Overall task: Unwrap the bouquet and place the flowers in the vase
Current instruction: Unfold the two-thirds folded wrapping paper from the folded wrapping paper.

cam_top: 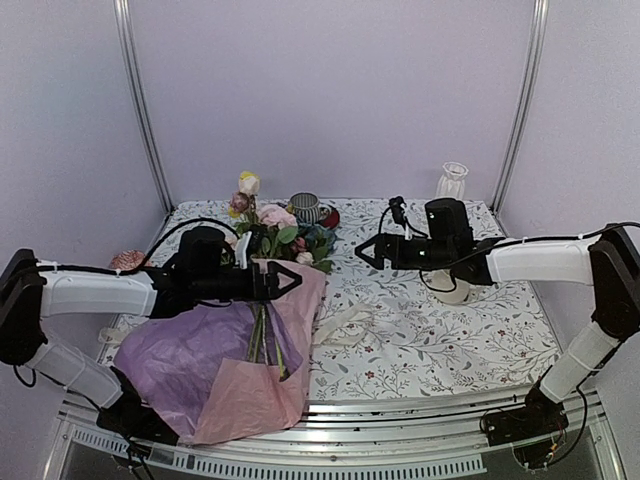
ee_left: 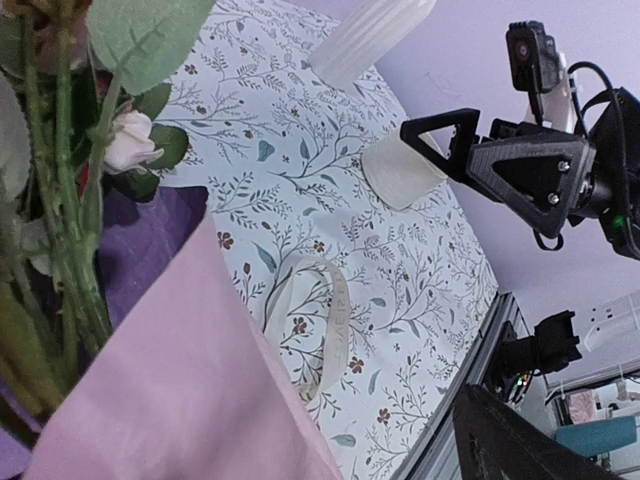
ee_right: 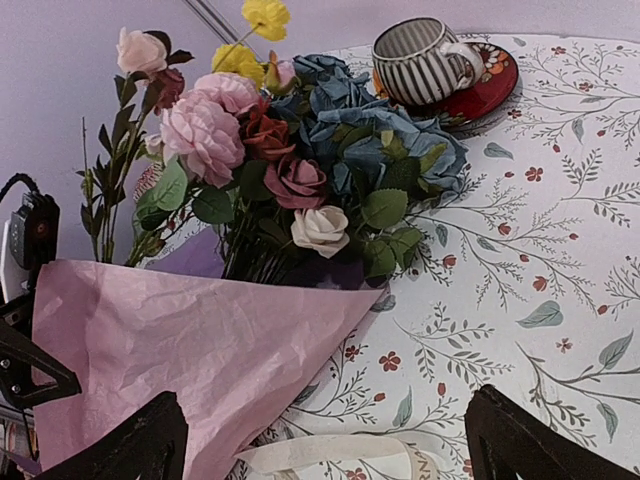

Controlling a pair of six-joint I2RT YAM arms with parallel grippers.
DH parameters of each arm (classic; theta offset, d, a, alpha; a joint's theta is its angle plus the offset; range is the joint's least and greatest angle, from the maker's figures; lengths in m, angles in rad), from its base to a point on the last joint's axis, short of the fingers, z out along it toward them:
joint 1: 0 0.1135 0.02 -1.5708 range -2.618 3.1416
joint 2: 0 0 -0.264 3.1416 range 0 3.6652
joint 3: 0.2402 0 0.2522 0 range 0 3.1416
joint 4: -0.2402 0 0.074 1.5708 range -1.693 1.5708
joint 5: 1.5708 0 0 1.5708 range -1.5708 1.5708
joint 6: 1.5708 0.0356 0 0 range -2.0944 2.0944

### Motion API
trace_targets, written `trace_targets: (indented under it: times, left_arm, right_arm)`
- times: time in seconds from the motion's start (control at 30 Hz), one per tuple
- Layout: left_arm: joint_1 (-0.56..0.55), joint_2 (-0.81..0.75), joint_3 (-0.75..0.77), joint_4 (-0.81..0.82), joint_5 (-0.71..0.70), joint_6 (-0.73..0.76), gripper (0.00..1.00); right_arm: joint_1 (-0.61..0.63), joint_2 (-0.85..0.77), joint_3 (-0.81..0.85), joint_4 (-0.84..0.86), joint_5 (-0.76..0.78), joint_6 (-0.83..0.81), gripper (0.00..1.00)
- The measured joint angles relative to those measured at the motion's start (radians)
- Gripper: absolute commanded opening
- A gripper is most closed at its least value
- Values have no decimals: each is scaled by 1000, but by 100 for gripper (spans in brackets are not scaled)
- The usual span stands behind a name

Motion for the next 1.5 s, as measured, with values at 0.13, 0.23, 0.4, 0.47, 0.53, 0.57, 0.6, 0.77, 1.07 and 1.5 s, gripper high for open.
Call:
trace_targets:
  times: [0.13,0.23,0.4,0.47,0.53,0.57,0.6,0.77,1.07,1.5]
  left_arm:
    - [-33,35,36,-18,3,27,97]
    - [-50,51,53,-23,15,44,97]
    - [-63,82,67,-10,65,55,96]
    - [-69,101,68,2,88,59,96]
    - [-83,123,77,2,109,67,97]
    - [-94,134,85,2,115,73,97]
    - [-104,141,93,0,117,78,98]
    - [-143,145,142,-51,27,86,98]
    - [-23,134,67,-151,-162,34,95]
    - [8,46,-4,-154,-203,14,98]
  right_arm:
    - [0,-23,-2,-12,-4,-8,98]
    - [0,-31,-8,-18,-10,-12,98]
    - [2,-40,-26,-26,-13,-21,98]
    - [2,-45,-31,-27,-16,-22,97]
    - [2,-51,-32,-28,-21,-22,97]
    - [3,-54,-32,-28,-24,-22,97]
    - [3,-58,-32,-29,-26,-22,97]
    - [16,-85,-32,-43,-40,-26,97]
    - [34,-134,-61,-79,-37,-34,97]
    - [181,-113,-11,-138,37,-52,97]
